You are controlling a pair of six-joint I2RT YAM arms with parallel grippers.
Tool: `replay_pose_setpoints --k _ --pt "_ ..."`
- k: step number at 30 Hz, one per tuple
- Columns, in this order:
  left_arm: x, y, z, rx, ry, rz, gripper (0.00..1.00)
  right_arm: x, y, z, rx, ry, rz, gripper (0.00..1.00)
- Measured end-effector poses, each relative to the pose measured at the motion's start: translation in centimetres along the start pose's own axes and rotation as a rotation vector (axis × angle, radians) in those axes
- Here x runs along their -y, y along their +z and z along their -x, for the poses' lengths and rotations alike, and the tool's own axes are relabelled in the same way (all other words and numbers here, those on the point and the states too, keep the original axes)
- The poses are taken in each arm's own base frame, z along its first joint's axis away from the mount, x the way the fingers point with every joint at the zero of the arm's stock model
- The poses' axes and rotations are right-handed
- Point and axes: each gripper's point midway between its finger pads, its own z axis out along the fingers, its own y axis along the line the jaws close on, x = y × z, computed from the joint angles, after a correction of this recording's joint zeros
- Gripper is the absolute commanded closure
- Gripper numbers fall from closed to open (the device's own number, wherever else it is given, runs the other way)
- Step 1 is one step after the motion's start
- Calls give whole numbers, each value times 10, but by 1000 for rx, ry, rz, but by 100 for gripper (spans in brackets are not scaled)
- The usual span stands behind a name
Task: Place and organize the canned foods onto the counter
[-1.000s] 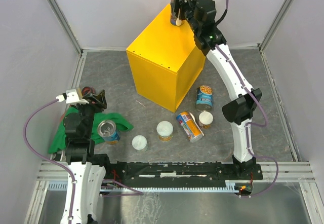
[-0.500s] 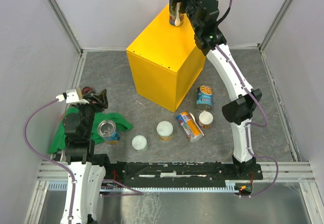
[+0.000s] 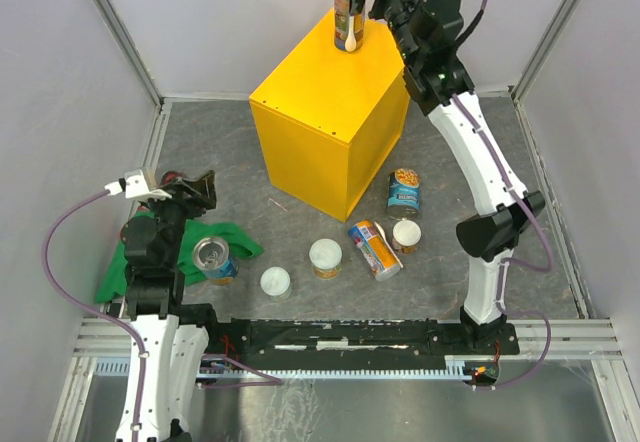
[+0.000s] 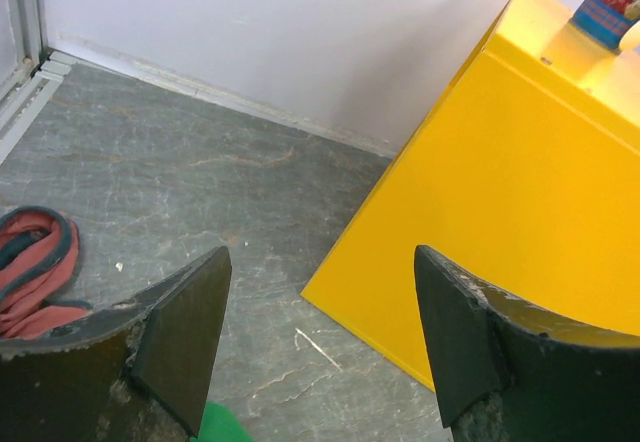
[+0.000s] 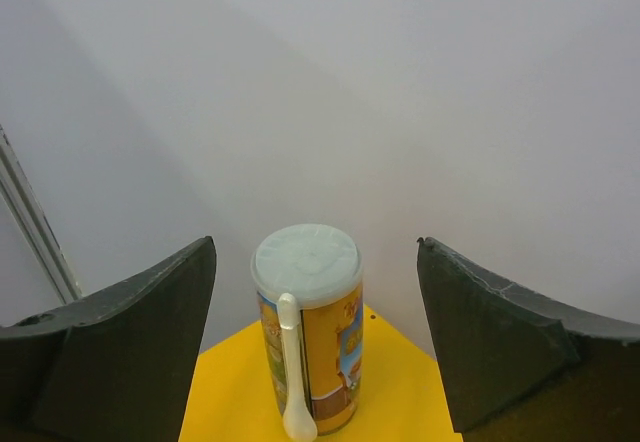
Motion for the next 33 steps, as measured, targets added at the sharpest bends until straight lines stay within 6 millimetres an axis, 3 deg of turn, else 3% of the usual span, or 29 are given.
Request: replay_pose_setpoints --k 6,13,19,28,33 --pt "5 -1 10 12 -80 12 24 3 -20 24 12 -2 1 46" --pt "3 -7 8 9 -133 37 29 -2 -31 3 -49 -3 13 84" --pt "2 -11 10 18 -142 44 32 -8 -33 -36 -134 0 23 92" --pt "-1 -12 3 -10 -145 59 33 -11 -29 -52 -156 14 21 95" --pt "-3 -9 -1 -24 -146 67 34 -14 -21 -83 -199 16 20 95"
